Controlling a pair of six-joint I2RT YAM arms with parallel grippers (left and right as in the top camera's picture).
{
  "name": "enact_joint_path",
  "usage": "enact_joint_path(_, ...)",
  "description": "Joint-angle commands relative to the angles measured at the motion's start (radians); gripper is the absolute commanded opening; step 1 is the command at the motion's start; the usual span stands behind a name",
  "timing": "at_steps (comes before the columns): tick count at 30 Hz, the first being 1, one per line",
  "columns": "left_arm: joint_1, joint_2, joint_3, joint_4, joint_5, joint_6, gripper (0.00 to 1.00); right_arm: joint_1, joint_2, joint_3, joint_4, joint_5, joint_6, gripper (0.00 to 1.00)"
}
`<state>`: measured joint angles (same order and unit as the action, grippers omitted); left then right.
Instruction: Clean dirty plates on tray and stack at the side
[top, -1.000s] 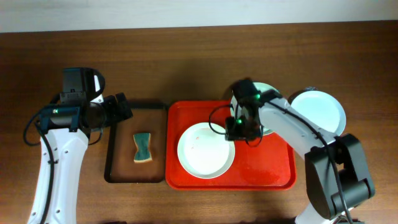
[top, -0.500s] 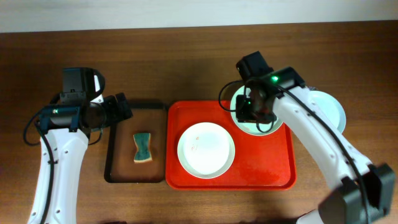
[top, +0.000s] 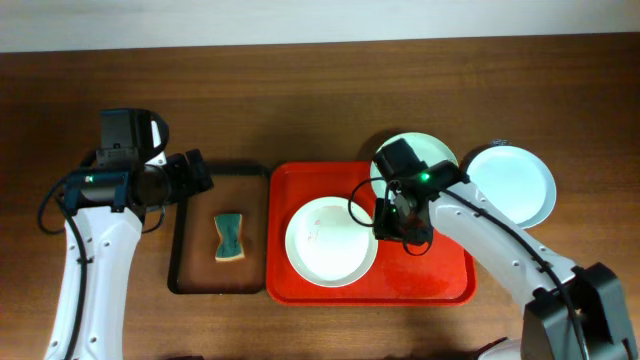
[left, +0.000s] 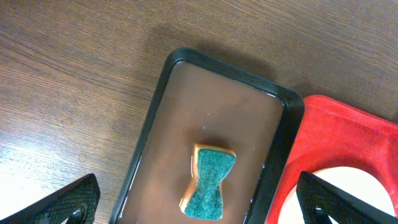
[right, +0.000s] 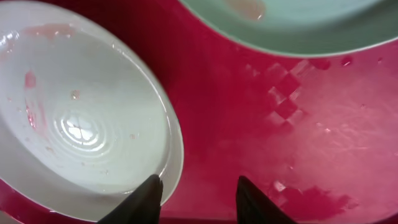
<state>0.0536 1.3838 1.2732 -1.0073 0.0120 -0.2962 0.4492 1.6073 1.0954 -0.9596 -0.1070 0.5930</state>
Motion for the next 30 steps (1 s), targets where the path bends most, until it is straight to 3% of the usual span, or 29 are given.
enact_joint_path(1,0.002,-0.013,0.015,-0.001,0.008,-0.006,0.99,0.063,-0.004,-0.026,0.026,0.031,0.017,0.17)
enact_joint_path(4,0.002,-0.013,0.015,-0.001,0.008,-0.006,0.99,0.12,-0.004,-0.026,0.026,0.078,0.075,0.18)
enact_joint_path(8,0.002,-0.013,0.015,-0.001,0.008,-0.006,0.99,0.121,0.002,-0.061,0.07,0.093,0.096,0.3)
enact_joint_path(18,0.002,-0.013,0.015,-0.001,0.008,-0.006,0.99,0.121,0.003,-0.225,0.269,0.073,0.221,0.3)
enact_joint_path(24,0.002,-0.013,0.015,-0.001,0.008,-0.006,0.99,0.121,0.004,-0.227,0.301,0.039,0.232,0.13)
enact_joint_path(29,0.002,-0.013,0.015,-0.001,0.008,-0.006,0.99,0.121,0.004,-0.257,0.303,0.028,0.274,0.12)
enact_joint_path(30,0.002,-0.013,0.015,-0.001,0.008,-0.006,0.99,0.121,0.004,-0.261,0.311,0.029,0.28,0.06)
